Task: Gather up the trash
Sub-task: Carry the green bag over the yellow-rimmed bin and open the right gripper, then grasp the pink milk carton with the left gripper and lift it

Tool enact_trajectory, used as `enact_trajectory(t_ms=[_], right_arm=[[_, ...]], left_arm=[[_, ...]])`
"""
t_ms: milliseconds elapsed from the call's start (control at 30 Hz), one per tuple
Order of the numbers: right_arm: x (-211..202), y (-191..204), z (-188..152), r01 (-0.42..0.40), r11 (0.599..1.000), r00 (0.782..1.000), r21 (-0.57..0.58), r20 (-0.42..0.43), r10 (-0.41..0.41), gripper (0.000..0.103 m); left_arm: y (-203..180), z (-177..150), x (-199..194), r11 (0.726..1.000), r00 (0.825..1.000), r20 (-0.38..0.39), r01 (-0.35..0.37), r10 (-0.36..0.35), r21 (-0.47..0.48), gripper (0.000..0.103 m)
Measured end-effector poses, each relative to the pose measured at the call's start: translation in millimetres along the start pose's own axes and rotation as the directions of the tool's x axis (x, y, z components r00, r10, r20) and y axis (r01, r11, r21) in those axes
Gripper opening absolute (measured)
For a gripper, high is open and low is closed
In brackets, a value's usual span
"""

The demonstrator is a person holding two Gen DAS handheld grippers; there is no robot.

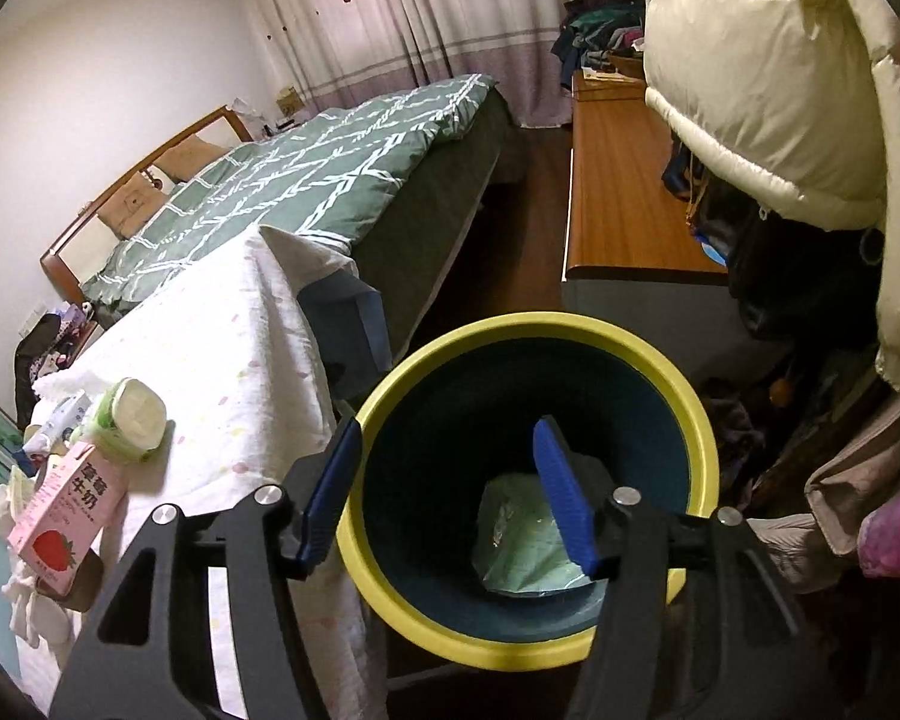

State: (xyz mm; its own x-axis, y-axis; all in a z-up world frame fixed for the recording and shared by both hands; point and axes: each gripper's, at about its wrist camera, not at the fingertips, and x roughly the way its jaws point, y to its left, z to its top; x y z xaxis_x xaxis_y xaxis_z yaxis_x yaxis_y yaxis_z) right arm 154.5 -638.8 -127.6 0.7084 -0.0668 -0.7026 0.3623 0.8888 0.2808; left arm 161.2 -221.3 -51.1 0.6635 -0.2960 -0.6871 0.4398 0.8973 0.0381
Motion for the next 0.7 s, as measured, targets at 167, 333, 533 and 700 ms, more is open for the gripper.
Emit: enact_trajectory(t_ms=[167,333,533,700], right_arm=[[-8,1,-2,-0.008,1.0,1.0,0.001,0.007,0.008,0.06],[-13,-2,-2,-0.009,1.0,1.0,0.004,0.019,0.009,0.06],[-15,-4,-4,-0.017,1.0,1.0,0.006,0.022,0.017,0.06],[-16,-4,-5,-0.026,1.0,0.999,0.006,0.021,0.025,0.06]], left_arm=[[-16,11,22,0.999,1.0,-0.028,-0.014,0.015,0.04,0.099],[-20,8,43,1.0,0.997,-0.078,-0.014,0.015,0.017,0.087],[-16,-2,54,1.0,0.996,-0.092,-0.018,0.017,-0.012,0.065],[-15,-5,63,1.0,0.994,-0.11,-0.01,0.008,-0.017,0.045]])
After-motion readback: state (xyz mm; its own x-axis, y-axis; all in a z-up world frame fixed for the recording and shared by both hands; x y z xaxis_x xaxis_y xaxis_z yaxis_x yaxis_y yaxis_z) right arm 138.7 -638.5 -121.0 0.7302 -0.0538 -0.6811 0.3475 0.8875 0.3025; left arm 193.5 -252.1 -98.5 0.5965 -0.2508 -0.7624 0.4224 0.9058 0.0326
